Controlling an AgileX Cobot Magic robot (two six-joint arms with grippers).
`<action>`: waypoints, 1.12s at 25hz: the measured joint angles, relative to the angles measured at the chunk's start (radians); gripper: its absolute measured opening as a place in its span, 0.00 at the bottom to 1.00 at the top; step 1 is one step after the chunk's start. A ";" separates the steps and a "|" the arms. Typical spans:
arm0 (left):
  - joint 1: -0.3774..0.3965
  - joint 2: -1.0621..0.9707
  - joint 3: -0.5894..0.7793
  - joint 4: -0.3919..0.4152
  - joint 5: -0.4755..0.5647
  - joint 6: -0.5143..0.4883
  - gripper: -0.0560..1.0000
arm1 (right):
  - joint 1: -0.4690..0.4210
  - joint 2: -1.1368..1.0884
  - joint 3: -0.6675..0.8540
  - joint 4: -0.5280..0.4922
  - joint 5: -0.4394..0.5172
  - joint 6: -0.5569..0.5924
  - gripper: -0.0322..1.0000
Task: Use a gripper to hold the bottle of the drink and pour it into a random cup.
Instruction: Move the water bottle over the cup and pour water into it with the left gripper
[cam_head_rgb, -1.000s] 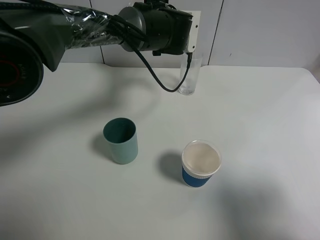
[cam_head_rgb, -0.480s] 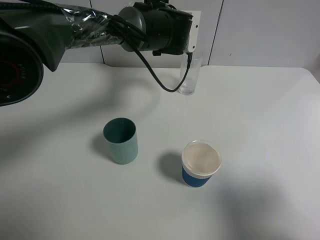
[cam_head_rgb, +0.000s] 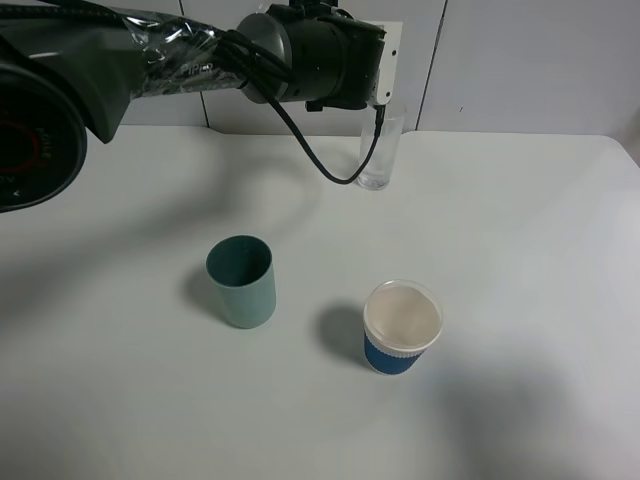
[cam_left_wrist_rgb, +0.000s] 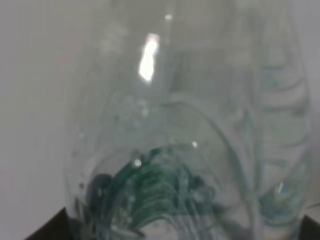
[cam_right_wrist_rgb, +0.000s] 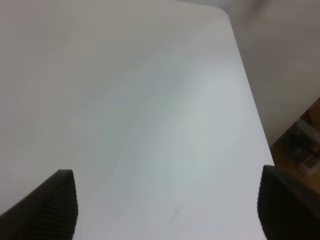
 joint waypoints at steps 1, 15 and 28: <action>0.000 0.000 0.000 0.000 0.000 0.000 0.52 | 0.000 0.000 0.000 0.000 0.000 0.000 0.75; 0.000 0.000 0.000 0.002 0.000 0.000 0.52 | 0.000 0.000 0.000 0.000 0.000 0.000 0.75; 0.000 0.000 0.000 0.012 -0.019 0.000 0.52 | 0.000 0.000 0.000 0.000 0.000 0.000 0.75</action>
